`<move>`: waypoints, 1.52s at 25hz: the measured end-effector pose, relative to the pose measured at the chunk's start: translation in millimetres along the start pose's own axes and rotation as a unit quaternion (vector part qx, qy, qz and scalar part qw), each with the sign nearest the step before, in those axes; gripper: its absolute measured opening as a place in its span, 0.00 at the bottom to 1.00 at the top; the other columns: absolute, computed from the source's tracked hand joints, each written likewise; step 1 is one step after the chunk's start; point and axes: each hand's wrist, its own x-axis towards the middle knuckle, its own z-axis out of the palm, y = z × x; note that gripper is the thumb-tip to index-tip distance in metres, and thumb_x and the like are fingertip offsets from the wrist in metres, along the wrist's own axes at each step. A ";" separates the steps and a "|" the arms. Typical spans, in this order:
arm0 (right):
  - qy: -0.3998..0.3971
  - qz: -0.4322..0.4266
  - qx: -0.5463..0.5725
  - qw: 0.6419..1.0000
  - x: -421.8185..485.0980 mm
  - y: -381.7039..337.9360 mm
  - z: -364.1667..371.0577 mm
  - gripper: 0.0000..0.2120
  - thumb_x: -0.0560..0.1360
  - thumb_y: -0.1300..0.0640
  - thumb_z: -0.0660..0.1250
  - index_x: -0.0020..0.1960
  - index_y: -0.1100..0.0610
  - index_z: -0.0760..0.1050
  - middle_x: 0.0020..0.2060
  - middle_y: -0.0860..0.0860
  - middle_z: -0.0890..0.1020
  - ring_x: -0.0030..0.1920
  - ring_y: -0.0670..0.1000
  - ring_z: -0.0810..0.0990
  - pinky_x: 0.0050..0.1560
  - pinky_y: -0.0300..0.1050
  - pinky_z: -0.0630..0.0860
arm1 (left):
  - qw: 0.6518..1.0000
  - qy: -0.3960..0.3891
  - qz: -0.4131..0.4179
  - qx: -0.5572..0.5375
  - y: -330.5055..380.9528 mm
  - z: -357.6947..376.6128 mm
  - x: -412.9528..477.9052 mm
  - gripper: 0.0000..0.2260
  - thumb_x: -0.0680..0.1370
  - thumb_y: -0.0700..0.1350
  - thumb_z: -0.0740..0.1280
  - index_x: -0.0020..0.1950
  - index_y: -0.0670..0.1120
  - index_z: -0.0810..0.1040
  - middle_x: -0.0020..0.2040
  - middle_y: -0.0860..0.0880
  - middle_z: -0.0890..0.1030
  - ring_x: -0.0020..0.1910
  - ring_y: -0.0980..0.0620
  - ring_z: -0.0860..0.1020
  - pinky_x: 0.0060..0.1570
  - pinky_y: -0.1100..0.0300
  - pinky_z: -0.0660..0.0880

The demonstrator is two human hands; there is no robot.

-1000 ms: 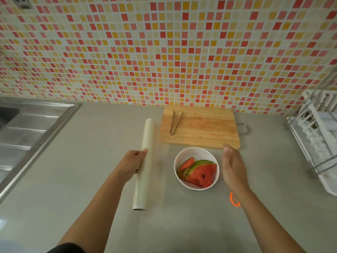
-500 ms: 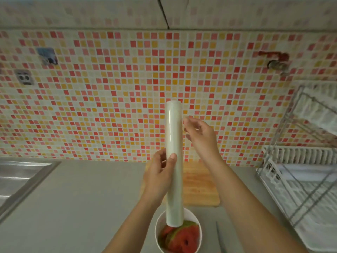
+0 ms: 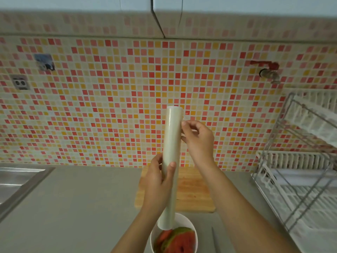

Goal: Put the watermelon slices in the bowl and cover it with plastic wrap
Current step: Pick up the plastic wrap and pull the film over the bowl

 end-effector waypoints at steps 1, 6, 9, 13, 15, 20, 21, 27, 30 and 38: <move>0.001 0.011 0.019 1.000 -0.4 -2.7 1.6 0.03 0.75 0.53 0.66 0.43 0.49 0.77 0.43 0.48 0.83 0.43 0.46 0.83 0.44 0.44 0.81 | 1.000 0.003 0.008 0.001 1.3 0.7 0.9 0.12 0.78 0.55 0.61 0.62 0.57 0.68 0.51 0.63 0.76 0.49 0.67 0.76 0.41 0.70 0.75; -0.035 0.026 0.073 0.996 -0.9 -22.0 4.7 0.04 0.76 0.53 0.65 0.43 0.50 0.76 0.42 0.48 0.83 0.42 0.43 0.83 0.39 0.36 0.78 | 0.999 -0.004 0.016 -0.033 15.3 0.6 6.1 0.09 0.77 0.55 0.53 0.54 0.67 0.66 0.47 0.58 0.77 0.45 0.59 0.77 0.39 0.64 0.76; -0.049 0.016 0.066 0.997 -1.3 -30.0 4.8 0.04 0.76 0.53 0.65 0.43 0.50 0.76 0.39 0.47 0.82 0.38 0.44 0.81 0.42 0.38 0.79 | 0.998 0.005 0.035 -0.054 20.0 1.5 9.0 0.11 0.77 0.60 0.51 0.57 0.63 0.68 0.47 0.57 0.77 0.45 0.59 0.77 0.41 0.63 0.76; -0.018 0.036 0.122 0.992 0.8 -36.3 2.5 0.04 0.77 0.55 0.64 0.44 0.53 0.76 0.35 0.46 0.81 0.33 0.43 0.78 0.41 0.42 0.80 | 0.998 0.029 0.033 -0.053 21.7 2.8 9.7 0.11 0.77 0.64 0.52 0.51 0.62 0.69 0.44 0.56 0.76 0.42 0.58 0.77 0.39 0.61 0.78; -0.017 0.051 0.157 0.986 1.6 -37.0 -1.7 0.04 0.77 0.53 0.64 0.46 0.53 0.76 0.35 0.44 0.81 0.34 0.44 0.78 0.41 0.42 0.79 | 0.997 0.031 0.026 -0.059 22.5 0.5 10.4 0.13 0.75 0.67 0.51 0.50 0.63 0.69 0.42 0.59 0.76 0.42 0.60 0.77 0.37 0.65 0.77; -0.150 0.058 0.075 0.984 -11.8 -23.0 -12.3 0.17 0.67 0.41 0.71 0.52 0.46 0.75 0.44 0.44 0.82 0.43 0.43 0.83 0.42 0.38 0.80 | 0.998 0.032 0.027 -0.053 22.2 -9.9 15.1 0.17 0.73 0.70 0.51 0.52 0.63 0.70 0.43 0.60 0.77 0.41 0.58 0.79 0.34 0.61 0.78; -0.161 0.040 0.043 0.985 -14.3 -19.4 -14.4 0.12 0.69 0.46 0.72 0.50 0.47 0.76 0.43 0.46 0.82 0.42 0.45 0.83 0.42 0.39 0.80 | 0.998 0.029 0.029 -0.055 22.2 -11.5 15.7 0.15 0.74 0.70 0.51 0.51 0.64 0.70 0.43 0.59 0.77 0.40 0.55 0.79 0.35 0.57 0.80; -0.076 -0.009 0.013 0.997 -12.1 -11.4 -21.1 0.01 0.74 0.53 0.68 0.46 0.48 0.77 0.40 0.47 0.82 0.42 0.46 0.82 0.45 0.38 0.79 | 0.998 0.008 0.047 -0.048 33.1 -15.2 17.2 0.08 0.76 0.66 0.53 0.49 0.72 0.70 0.45 0.63 0.77 0.43 0.58 0.79 0.39 0.56 0.80; -0.106 0.039 0.052 0.992 -26.5 -4.7 -22.8 0.14 0.67 0.40 0.70 0.47 0.47 0.77 0.42 0.46 0.83 0.45 0.46 0.83 0.48 0.42 0.80 | 0.997 0.007 0.056 -0.052 39.6 -15.0 19.2 0.08 0.76 0.65 0.52 0.50 0.72 0.69 0.46 0.63 0.77 0.45 0.58 0.78 0.42 0.57 0.79; -0.109 -0.013 -0.048 0.993 -28.2 3.4 -31.7 0.03 0.71 0.51 0.70 0.41 0.48 0.77 0.34 0.44 0.83 0.38 0.44 0.82 0.43 0.37 0.79 | 0.996 -0.004 0.065 -0.058 48.3 -18.1 26.3 0.08 0.79 0.60 0.53 0.49 0.73 0.69 0.45 0.69 0.77 0.43 0.64 0.77 0.39 0.66 0.77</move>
